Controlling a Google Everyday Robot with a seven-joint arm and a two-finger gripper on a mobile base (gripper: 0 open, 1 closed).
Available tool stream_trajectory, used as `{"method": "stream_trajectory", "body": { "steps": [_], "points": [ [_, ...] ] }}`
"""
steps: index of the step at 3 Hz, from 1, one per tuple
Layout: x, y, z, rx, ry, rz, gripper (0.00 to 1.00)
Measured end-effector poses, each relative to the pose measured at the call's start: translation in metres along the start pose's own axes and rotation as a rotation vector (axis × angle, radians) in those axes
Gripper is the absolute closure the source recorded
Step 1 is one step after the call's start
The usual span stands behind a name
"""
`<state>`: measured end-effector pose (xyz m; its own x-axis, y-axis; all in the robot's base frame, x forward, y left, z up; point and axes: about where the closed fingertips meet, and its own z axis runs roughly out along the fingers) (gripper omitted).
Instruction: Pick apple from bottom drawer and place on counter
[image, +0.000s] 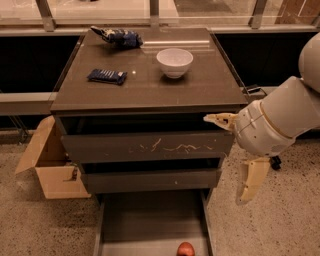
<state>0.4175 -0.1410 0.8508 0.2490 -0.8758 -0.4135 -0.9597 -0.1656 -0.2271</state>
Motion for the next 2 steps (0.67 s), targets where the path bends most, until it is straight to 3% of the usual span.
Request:
{"method": "stream_trajectory", "body": {
  "steps": [1,2],
  "points": [
    [0.005,0.012,0.032,-0.069,0.011,-0.098,0.00],
    [0.017,0.032,0.087,-0.182,-0.028,-0.243,0.00]
  ]
}}
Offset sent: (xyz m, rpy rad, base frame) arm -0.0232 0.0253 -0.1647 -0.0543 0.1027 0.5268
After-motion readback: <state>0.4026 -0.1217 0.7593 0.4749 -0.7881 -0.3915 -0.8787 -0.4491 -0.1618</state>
